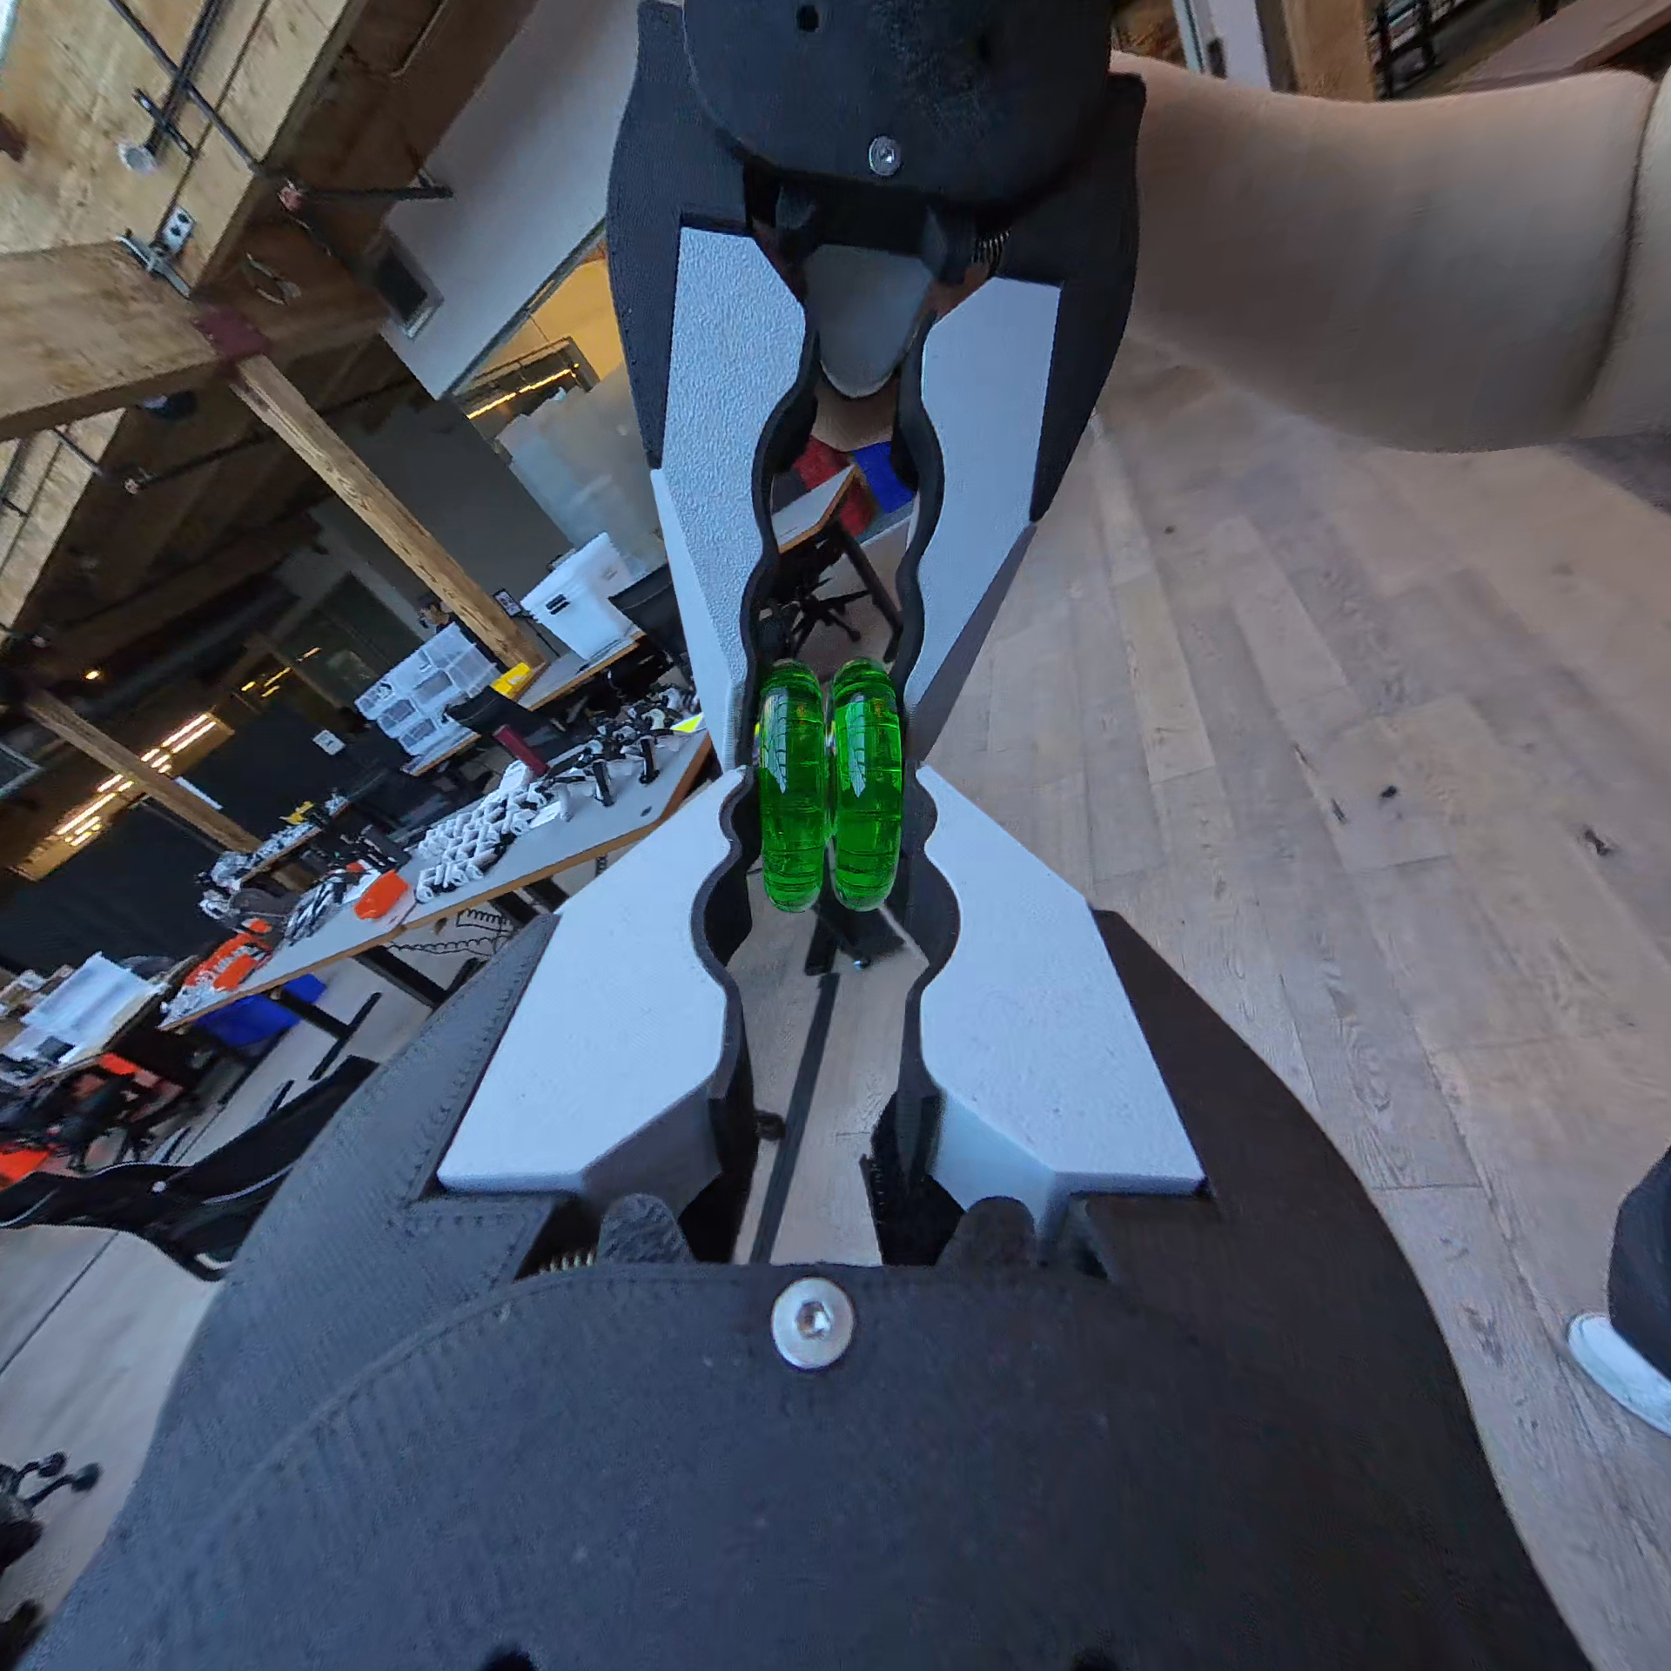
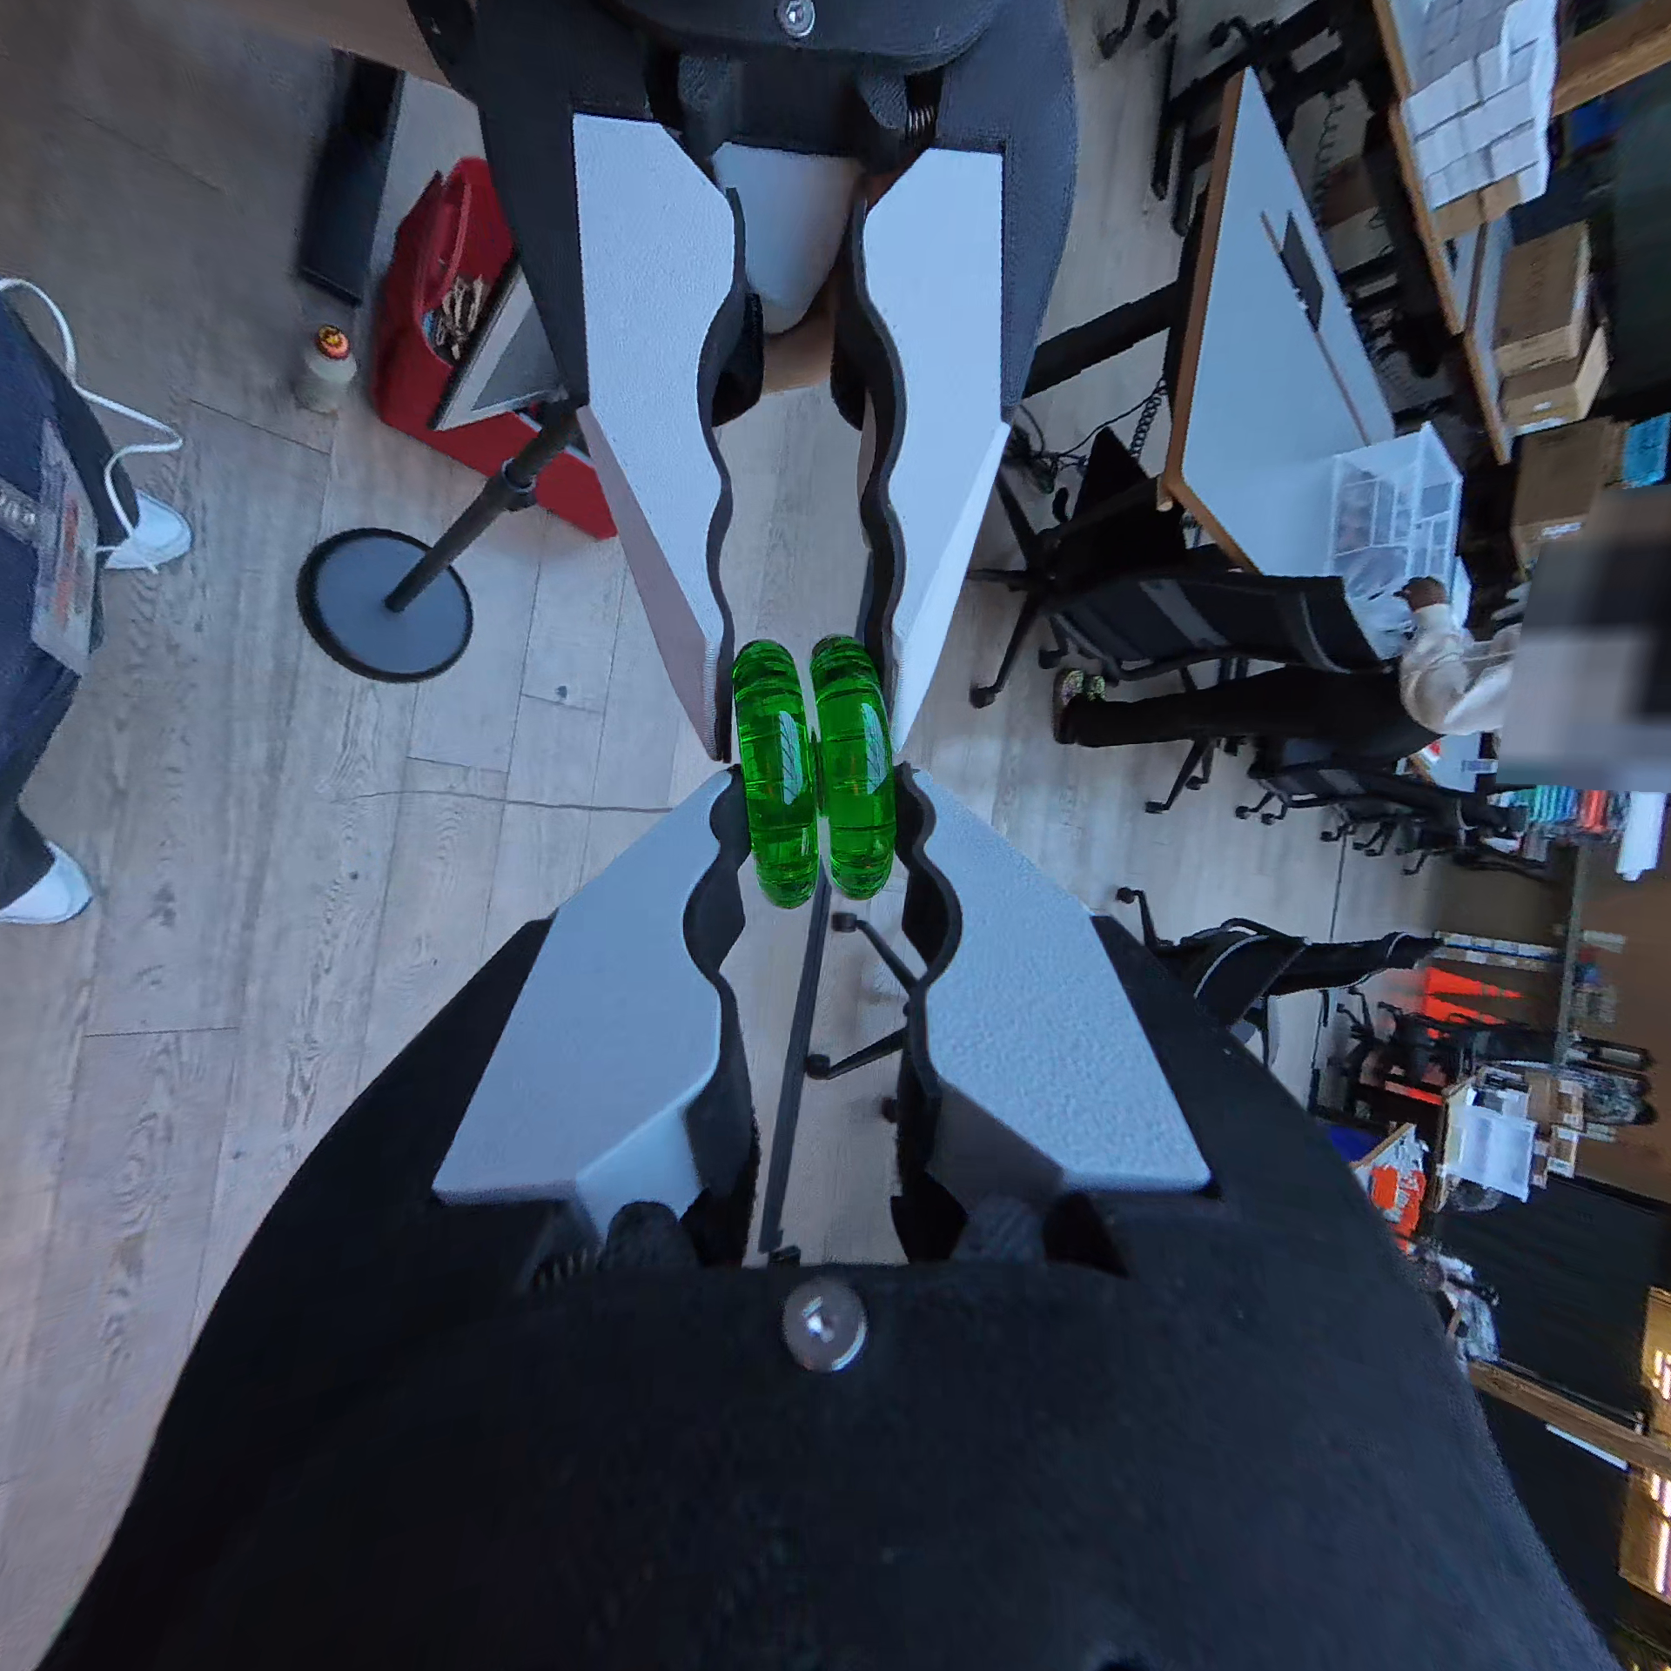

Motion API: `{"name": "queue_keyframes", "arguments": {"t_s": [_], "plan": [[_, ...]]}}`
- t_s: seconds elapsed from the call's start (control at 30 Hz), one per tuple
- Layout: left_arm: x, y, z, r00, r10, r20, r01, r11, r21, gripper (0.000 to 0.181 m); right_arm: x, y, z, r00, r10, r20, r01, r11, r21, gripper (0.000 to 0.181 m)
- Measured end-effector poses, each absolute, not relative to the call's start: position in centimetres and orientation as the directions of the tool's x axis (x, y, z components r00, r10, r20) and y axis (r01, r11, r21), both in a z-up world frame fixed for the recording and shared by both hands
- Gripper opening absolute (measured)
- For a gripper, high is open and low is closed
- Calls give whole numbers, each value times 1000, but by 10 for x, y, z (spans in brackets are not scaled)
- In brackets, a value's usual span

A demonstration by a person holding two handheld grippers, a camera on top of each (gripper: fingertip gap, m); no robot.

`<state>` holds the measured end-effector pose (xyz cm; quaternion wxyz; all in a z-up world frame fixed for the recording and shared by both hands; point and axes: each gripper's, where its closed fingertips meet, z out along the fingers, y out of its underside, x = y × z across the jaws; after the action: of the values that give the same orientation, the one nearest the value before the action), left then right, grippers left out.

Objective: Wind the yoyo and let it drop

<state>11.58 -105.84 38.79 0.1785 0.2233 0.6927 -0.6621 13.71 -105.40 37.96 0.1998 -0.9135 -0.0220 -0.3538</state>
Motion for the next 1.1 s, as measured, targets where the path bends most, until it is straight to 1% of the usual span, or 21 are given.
{"name": "queue_keyframes", "arguments": {"t_s": [0.03,0.1,0.17,0.2,0.27,0.33,0.4,0.47,0.53,0.57,0.63,0.73,0.83,0.87,0.9,0.97,1.0,1.1], "plan": [[116,-1056,390,-835,73,-546,549,24,-836,29,138,-1051,382,739,-111,665,195,-909,-369,31],[115,-1051,396,-833,75,-548,550,6,-835,29,137,-1046,387,734,-144,664,218,-876,-431,31],[112,-1046,406,-845,77,-530,527,-54,-848,29,137,-1043,395,726,-189,661,257,-817,-516,33],[110,-1043,412,-859,94,-504,496,-96,-863,28,137,-1044,397,727,-224,649,266,-779,-567,37],[106,-1036,422,-882,129,-452,427,-185,-885,29,136,-1043,401,754,-299,585,276,-665,-694,41],[106,-1032,426,-889,141,-436,401,-223,-889,29,130,-1036,408,786,-344,513,308,-501,-808,40],[105,-1031,427,-889,159,-430,389,-236,-891,29,127,-1031,414,803,-366,470,331,-380,-863,40],[98,-1028,430,-879,187,-438,384,-268,-884,29,126,-1029,415,807,-375,457,346,-327,-879,40],[94,-1025,434,-860,183,-476,411,-302,-860,29,124,-1026,414,808,-371,457,360,-303,-882,39],[92,-1023,435,-852,183,-491,420,-320,-849,29,120,-1024,415,815,-355,458,370,-290,-883,32],[90,-1019,438,-846,191,-498,410,-363,-837,29,117,-1021,419,798,-358,485,396,-296,-869,31],[93,-1015,437,-856,206,-474,374,-386,-843,29,119,-1019,419,770,-362,525,384,-393,-836,31],[105,-1015,432,-885,191,-424,339,-357,-870,30,127,-1024,417,751,-373,544,317,-519,-794,30],[109,-1017,430,-897,182,-402,328,-335,-883,31,131,-1028,414,735,-374,566,288,-583,-760,30],[111,-1018,430,-904,180,-388,321,-314,-894,39,135,-1032,410,716,-364,596,260,-654,-711,30],[111,-1021,428,-898,184,-399,345,-264,-901,45,142,-1041,402,677,-329,658,207,-773,-600,30],[114,-1025,425,-889,170,-425,385,-223,-896,46,143,-1044,399,668,-308,677,189,-810,-555,30],[126,-1037,407,-849,138,-510,507,-60,-860,47,145,-1044,391,666,-275,694,148,-863,-484,30]]}}
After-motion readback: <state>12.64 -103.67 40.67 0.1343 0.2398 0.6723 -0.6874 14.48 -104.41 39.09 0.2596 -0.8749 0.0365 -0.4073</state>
